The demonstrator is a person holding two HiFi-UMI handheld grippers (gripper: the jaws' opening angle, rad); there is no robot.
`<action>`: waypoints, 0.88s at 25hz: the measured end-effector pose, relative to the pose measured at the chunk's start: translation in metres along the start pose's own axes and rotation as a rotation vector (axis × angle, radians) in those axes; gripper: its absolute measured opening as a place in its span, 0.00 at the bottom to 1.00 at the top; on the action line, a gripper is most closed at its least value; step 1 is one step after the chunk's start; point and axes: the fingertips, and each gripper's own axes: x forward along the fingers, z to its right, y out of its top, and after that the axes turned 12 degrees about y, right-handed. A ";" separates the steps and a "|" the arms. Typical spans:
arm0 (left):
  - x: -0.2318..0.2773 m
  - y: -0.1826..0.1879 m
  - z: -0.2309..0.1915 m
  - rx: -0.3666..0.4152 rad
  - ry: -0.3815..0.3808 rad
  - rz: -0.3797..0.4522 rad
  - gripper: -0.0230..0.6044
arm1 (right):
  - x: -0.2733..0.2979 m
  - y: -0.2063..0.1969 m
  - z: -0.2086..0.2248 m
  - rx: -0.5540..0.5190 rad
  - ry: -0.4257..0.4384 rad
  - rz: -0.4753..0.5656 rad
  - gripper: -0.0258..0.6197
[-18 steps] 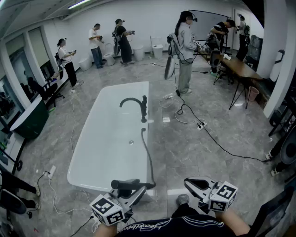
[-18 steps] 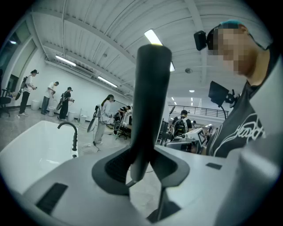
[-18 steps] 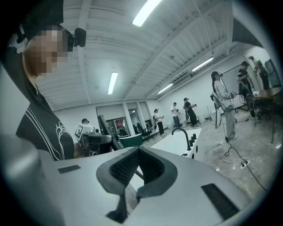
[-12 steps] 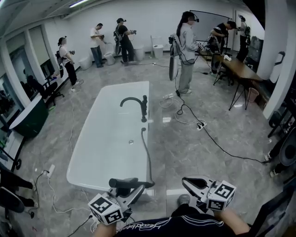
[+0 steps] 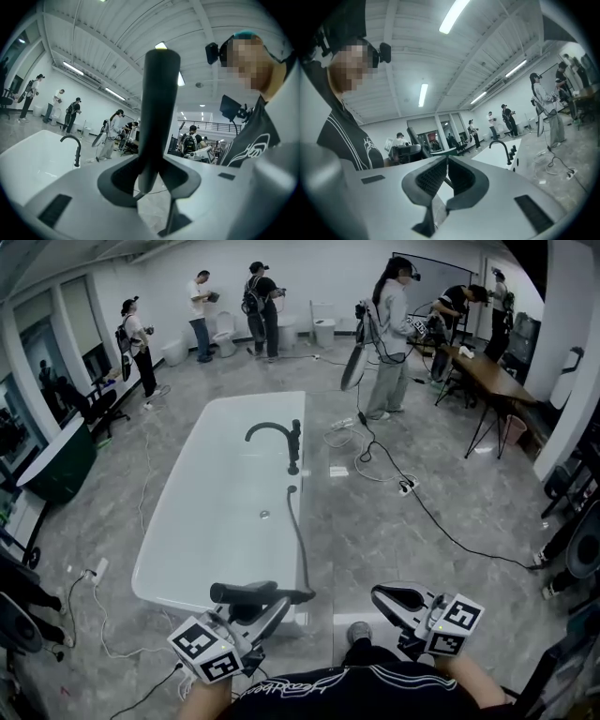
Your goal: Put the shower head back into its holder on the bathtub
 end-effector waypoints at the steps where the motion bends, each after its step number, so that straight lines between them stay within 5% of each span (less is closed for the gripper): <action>1: -0.001 -0.001 -0.002 0.002 0.000 0.001 0.25 | 0.001 -0.002 -0.001 0.002 0.017 0.014 0.06; 7: 0.021 0.005 -0.022 -0.027 0.014 0.006 0.25 | 0.005 -0.032 0.038 0.034 -0.002 -0.035 0.07; 16: 0.084 0.062 -0.064 -0.080 0.052 0.029 0.25 | 0.056 -0.054 0.126 0.019 0.095 -0.222 0.07; 22: 0.146 0.092 -0.106 -0.079 0.072 0.049 0.25 | 0.098 -0.088 0.187 0.007 0.248 -0.384 0.24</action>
